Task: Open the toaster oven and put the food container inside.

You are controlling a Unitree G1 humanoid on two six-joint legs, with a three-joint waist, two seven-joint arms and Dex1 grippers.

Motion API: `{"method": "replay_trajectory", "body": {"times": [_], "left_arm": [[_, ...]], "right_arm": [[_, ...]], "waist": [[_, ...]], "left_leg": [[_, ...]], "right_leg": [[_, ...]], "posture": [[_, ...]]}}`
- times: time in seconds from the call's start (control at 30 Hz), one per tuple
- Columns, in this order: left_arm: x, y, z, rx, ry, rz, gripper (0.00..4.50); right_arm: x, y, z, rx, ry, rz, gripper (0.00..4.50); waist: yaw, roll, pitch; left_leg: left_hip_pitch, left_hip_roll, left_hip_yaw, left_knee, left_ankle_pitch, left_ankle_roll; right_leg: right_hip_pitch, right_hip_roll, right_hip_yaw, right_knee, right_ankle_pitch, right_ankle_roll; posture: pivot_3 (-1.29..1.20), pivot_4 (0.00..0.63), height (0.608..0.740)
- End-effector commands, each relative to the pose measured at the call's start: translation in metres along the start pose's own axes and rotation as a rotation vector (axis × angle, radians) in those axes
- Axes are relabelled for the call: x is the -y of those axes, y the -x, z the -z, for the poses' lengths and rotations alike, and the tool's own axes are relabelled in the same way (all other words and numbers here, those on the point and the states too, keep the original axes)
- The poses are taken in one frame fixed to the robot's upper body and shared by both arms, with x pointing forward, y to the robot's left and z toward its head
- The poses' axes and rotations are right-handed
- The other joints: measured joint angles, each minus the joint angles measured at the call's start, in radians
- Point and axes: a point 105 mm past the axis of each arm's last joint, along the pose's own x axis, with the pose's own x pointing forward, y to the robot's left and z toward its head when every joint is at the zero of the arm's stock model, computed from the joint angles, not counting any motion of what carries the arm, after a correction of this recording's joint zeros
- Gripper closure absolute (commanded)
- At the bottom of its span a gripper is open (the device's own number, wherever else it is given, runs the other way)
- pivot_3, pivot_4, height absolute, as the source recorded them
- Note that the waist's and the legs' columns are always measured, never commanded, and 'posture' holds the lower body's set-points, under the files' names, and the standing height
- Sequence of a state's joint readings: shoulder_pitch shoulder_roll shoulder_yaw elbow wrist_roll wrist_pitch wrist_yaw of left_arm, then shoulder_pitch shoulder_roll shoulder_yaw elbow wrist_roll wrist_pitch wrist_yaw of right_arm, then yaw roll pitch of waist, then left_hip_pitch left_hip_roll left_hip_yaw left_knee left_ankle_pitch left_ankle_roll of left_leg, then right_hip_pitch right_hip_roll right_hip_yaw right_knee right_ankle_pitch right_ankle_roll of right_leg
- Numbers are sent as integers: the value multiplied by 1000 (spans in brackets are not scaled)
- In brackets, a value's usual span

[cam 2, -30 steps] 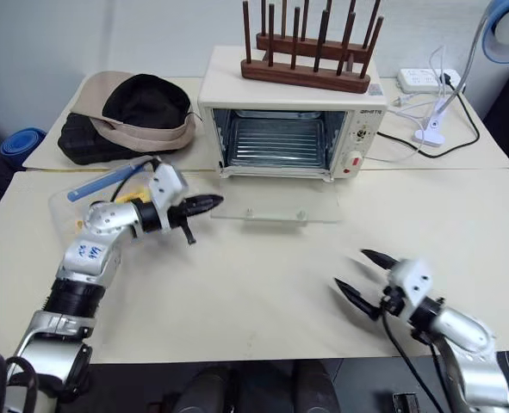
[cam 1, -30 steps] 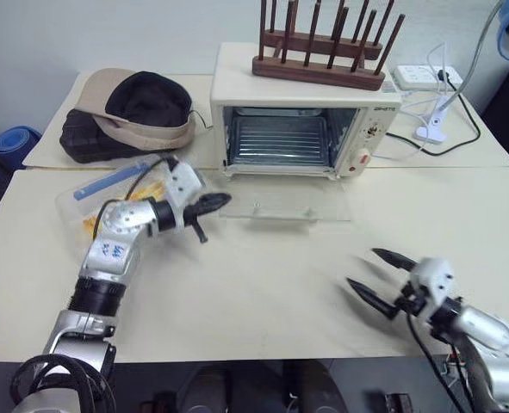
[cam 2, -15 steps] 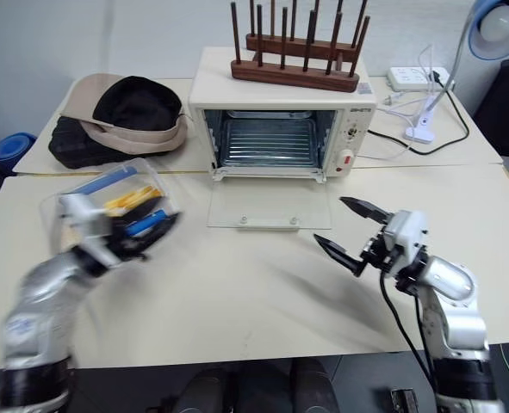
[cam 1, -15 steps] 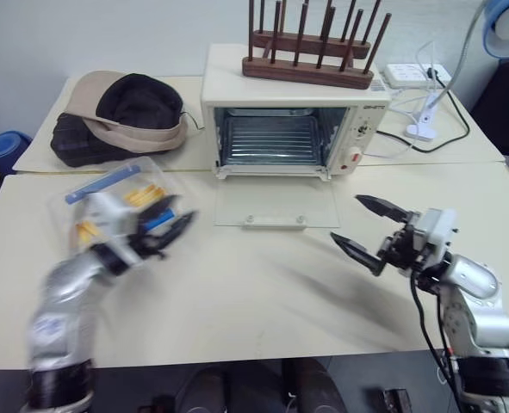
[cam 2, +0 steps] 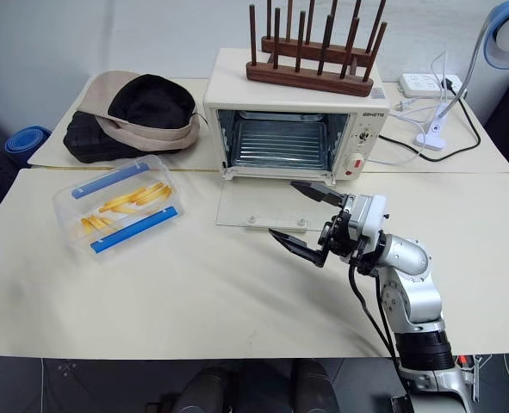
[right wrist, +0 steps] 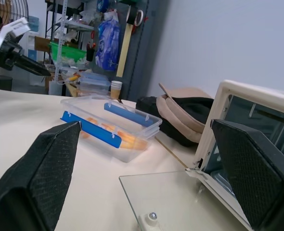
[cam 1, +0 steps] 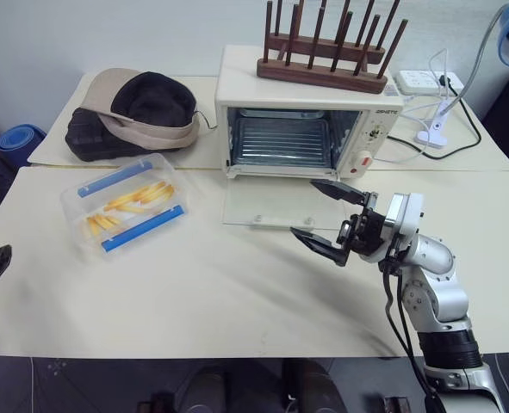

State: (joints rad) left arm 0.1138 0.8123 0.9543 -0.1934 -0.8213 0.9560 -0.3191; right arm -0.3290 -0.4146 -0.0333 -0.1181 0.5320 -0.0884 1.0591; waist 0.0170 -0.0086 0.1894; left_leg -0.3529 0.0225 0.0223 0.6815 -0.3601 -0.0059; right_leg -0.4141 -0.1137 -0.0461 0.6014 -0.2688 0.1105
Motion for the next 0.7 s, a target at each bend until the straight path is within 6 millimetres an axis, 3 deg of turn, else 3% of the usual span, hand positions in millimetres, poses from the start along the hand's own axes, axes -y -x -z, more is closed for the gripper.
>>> {"method": "replay_trajectory", "body": {"times": [0.03, 0.13, 0.3, 0.47, 0.7], "left_arm": [[10, -18, -2, -159, 0, -32, 79], [27, -36, -7, -215, 48, 22, 79], [27, -59, 2, -359, -19, -46, 79], [27, -71, 5, -401, -94, -70, 1164], [32, -77, -16, -333, -71, -55, 3353]], "right_arm": [[0, 0, -6, 9, 26, -7, 0], [-1, 5, -3, -9, 22, -1, 0], [-7, 10, 0, -22, 16, 19, 0], [-7, 14, 2, -39, 29, 54, 0], [-3, 22, 5, -73, 49, 103, 0]], "waist": [[-7, 0, 0], [-21, 1, 0], [-45, 0, 0], [-49, -1, 0], [-43, -3, 1]], "left_leg": [[0, 0, 0, -1, 1, -2], [0, 0, 0, -2, 4, -7], [-1, -4, 8, -3, 4, -7], [-2, -4, 20, -3, 3, -7], [-2, -5, 19, -1, 3, -6]], "right_leg": [[-1, 0, -1, 0, 0, 0], [-1, 2, -3, 5, 0, 0], [-6, 6, -6, 7, 0, 0], [-14, 4, -6, 12, 0, 0], [-14, 2, -6, 14, 0, 0]], "posture": [[0, 150, 740], [0, 150, 740], [0, 150, 740], [0, 150, 740], [0, 150, 740]]}}
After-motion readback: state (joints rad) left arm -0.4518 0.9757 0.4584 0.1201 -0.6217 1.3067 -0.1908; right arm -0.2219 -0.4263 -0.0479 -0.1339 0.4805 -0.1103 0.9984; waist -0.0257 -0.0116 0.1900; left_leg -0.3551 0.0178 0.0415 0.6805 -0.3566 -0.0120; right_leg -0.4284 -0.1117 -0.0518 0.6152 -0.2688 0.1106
